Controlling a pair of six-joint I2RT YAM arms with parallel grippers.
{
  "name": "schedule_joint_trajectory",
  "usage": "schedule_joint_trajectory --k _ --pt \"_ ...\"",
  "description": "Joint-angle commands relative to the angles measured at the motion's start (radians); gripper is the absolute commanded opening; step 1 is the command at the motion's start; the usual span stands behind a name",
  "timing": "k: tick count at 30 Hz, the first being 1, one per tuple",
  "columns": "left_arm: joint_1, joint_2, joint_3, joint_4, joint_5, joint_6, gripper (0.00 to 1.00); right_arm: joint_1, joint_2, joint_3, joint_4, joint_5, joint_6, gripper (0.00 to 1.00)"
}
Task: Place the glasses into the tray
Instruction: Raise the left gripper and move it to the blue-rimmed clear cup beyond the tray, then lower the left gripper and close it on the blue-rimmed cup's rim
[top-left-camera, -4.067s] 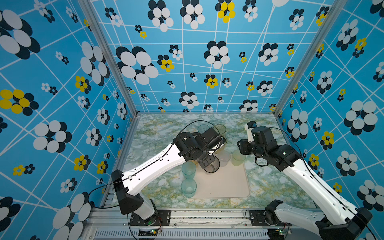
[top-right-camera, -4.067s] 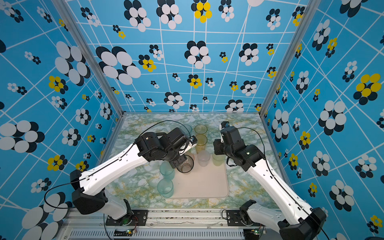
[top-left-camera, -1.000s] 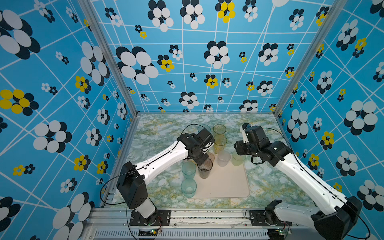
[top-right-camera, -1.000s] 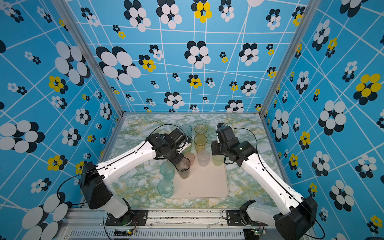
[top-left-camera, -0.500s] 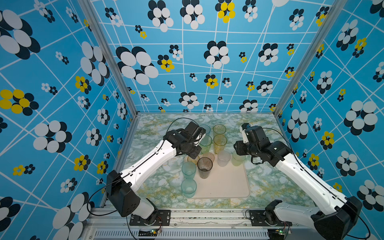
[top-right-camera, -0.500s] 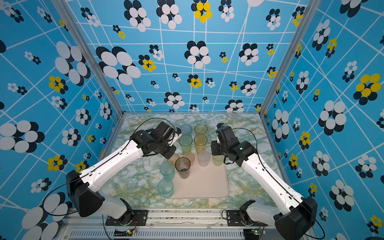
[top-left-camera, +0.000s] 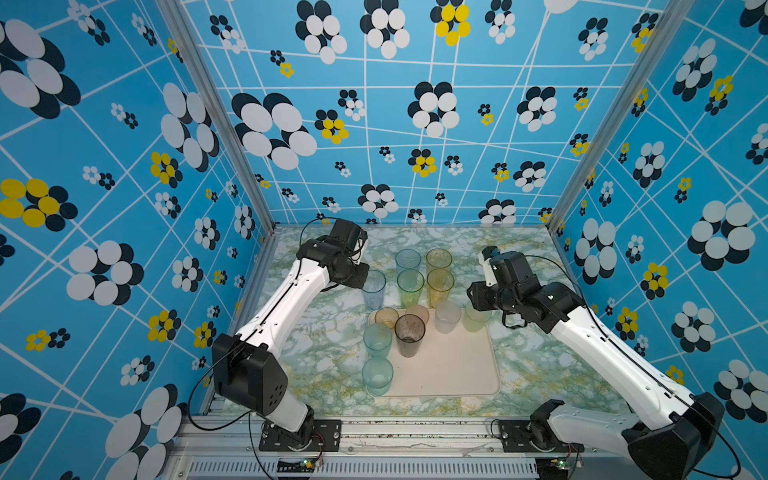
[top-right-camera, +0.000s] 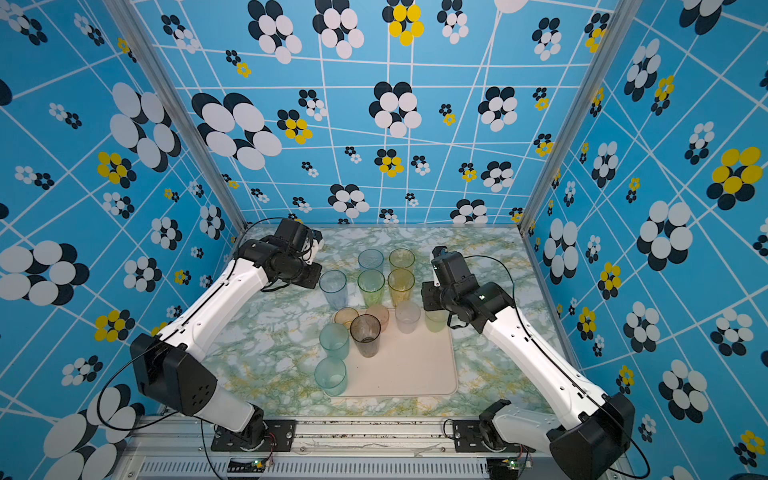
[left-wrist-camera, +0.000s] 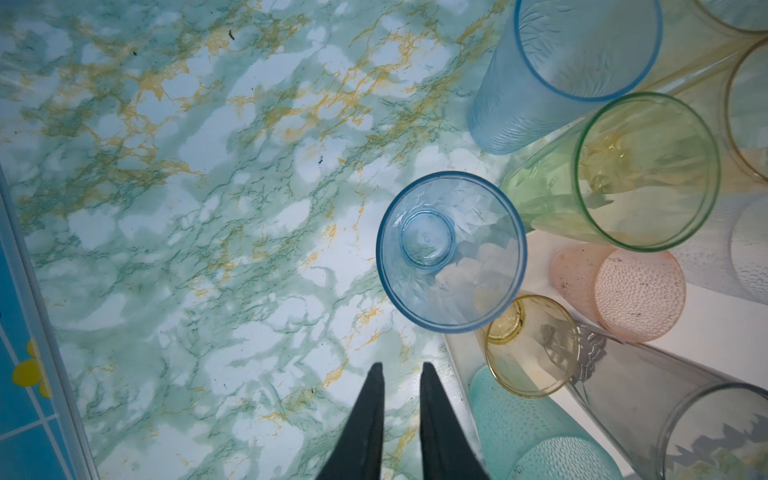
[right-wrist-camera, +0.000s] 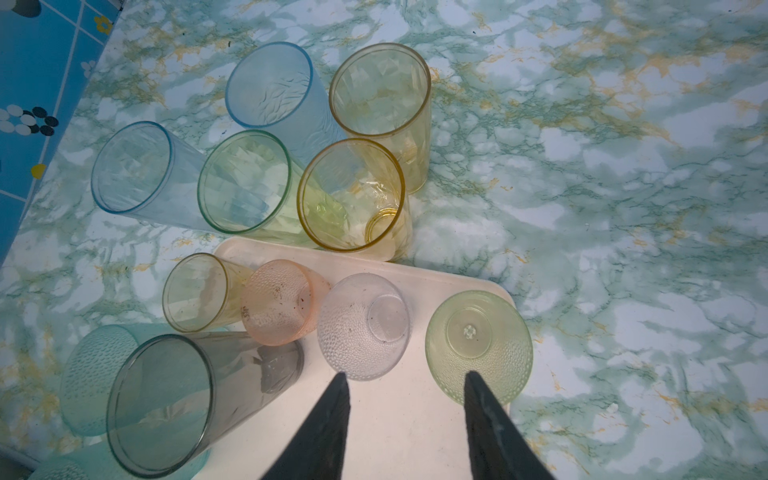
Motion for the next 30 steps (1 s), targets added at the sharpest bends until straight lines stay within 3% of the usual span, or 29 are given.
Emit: schedule_joint_trajectory --k 1,30 --pt "0.013 0.045 0.036 -0.002 0.031 0.015 0.2 -0.004 0.003 0.021 0.011 -0.008 -0.009 0.47" --pt "0.036 0.238 0.144 -0.001 -0.003 0.047 0.2 -0.004 0.019 0.02 0.021 0.0 -0.02 0.48"
